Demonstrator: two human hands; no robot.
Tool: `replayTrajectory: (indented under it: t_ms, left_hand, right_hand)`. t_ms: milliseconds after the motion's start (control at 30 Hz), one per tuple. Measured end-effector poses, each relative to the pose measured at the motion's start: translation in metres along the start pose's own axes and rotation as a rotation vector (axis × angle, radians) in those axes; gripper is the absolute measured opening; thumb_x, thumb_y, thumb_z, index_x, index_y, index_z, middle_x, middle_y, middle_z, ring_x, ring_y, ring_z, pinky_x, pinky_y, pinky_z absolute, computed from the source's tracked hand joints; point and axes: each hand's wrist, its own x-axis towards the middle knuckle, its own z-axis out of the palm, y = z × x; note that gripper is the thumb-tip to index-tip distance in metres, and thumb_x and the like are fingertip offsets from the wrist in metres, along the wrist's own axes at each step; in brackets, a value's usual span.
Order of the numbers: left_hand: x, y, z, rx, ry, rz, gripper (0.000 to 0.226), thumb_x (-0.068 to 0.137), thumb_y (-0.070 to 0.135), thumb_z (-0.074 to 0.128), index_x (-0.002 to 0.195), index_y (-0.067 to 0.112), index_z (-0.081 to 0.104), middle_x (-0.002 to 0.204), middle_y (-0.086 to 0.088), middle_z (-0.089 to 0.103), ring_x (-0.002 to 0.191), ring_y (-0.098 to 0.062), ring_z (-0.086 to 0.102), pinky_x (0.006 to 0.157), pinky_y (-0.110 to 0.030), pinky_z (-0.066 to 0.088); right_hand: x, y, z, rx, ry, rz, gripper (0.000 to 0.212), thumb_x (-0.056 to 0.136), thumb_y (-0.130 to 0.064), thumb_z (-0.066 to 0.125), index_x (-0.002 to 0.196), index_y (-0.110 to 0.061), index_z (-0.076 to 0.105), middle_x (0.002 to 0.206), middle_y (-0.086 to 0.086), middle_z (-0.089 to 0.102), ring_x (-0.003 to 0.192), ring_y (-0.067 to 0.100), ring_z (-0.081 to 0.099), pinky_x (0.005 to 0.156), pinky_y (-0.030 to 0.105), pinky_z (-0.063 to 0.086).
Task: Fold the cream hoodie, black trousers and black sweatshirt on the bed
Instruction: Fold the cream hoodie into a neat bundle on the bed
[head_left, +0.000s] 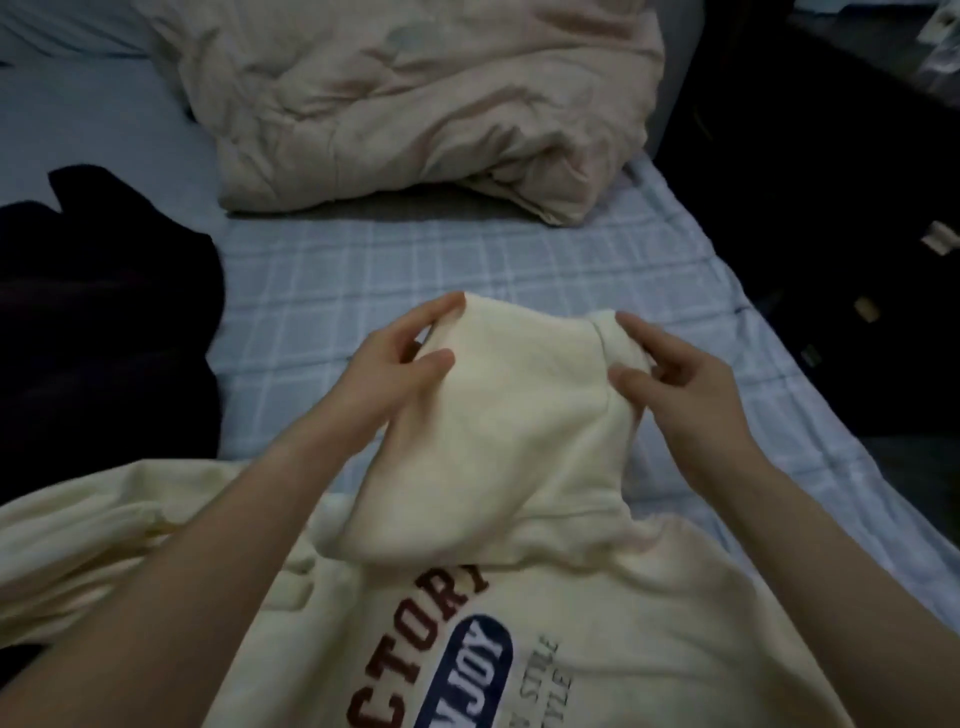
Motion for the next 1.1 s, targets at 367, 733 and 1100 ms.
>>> replayTrajectory:
  t_ms: [367, 733, 1100]
  left_hand:
    - [0.151, -0.012, 0.041, 0.672, -0.023, 0.049, 0.059, 0.098, 0.017, 0.049, 0.153, 0.029, 0.028, 0.157, -0.004, 0.03, 0.139, -0.014, 0.034, 0.111, -0.02, 0.027]
    - [0.018, -0.152, 0.099, 1.273, -0.242, 0.197, 0.061, 0.099, 0.048, 0.008, 0.155, 0.027, 0.018, 0.164, 0.001, 0.014, 0.151, -0.021, 0.009, 0.121, -0.046, 0.004]
    - [-0.078, -0.101, 0.124, 1.157, -0.206, 0.19, 0.055, 0.103, 0.039, 0.021, 0.154, 0.018, 0.027, 0.161, -0.003, 0.022, 0.15, -0.025, 0.015, 0.122, -0.047, 0.006]
  right_hand:
    - [0.138, 0.044, 0.008, -0.444, 0.004, -0.087, 0.059, 0.09, -0.004, 0.063, 0.145, -0.015, 0.047, 0.15, 0.007, 0.046, 0.127, 0.021, 0.051, 0.102, 0.023, 0.039]
    - [-0.016, 0.185, 0.032, -1.236, -0.304, -0.289, 0.059, 0.102, -0.053, 0.01, 0.157, -0.032, 0.003, 0.164, -0.009, 0.008, 0.152, 0.012, 0.0, 0.124, 0.039, -0.002]
    - [-0.125, 0.138, 0.018, -1.209, -0.24, -0.111, 0.057, 0.104, -0.045, 0.019, 0.157, -0.023, 0.019, 0.164, 0.0, 0.021, 0.152, 0.022, 0.012, 0.123, 0.047, 0.011]
